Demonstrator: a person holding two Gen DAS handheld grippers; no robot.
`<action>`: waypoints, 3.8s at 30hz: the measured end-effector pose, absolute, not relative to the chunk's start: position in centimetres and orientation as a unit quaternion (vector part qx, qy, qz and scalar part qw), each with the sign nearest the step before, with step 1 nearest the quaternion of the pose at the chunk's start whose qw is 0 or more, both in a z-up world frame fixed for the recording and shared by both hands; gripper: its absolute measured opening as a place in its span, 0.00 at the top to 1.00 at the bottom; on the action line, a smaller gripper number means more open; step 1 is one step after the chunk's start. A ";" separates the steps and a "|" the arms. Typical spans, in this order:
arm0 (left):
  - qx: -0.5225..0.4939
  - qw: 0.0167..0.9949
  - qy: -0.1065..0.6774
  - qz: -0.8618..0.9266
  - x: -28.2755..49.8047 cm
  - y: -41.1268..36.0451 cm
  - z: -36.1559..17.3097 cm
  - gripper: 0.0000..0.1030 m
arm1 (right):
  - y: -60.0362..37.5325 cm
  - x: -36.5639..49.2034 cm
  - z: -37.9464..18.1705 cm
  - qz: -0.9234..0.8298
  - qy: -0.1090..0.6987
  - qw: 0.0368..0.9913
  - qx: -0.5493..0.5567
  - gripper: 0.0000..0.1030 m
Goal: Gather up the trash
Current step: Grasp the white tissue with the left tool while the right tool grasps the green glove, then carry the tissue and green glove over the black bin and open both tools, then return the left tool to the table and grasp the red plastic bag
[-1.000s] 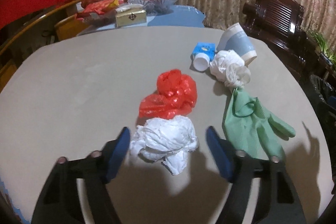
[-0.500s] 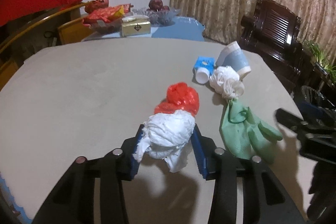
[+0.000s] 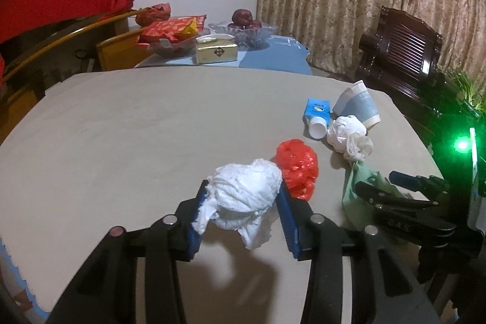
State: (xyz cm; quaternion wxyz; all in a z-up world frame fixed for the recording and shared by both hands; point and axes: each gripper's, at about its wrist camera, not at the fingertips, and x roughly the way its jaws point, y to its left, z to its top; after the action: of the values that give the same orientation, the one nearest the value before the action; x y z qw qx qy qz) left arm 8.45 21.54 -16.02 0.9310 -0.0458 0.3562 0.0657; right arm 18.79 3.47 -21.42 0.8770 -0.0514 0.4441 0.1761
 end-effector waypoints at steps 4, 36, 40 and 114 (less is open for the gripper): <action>-0.045 0.931 0.356 0.066 8.4 21.6 -16.1 0.58 | 4.3 18.6 -21.3 0.208 0.449 0.867 -0.054 0.68; -0.014 0.948 0.316 0.000 9.3 13.9 -10.3 0.58 | -4.2 13.1 -10.0 0.200 0.372 0.906 0.004 0.83; -0.011 0.951 0.310 -0.016 9.4 12.0 -9.6 0.58 | -5.9 12.4 -9.1 0.186 0.364 0.913 0.007 0.83; -0.004 0.927 0.297 -0.229 16.4 -11.7 -8.5 0.07 | -34.9 8.4 -10.8 -0.132 0.327 0.934 0.062 0.08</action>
State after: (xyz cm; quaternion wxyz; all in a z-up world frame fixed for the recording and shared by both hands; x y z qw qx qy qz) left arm 16.37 -11.75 -8.54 0.9271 -0.0039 0.2969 -0.2289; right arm 8.36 -34.88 -10.84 0.9336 0.0623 0.3274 -0.1318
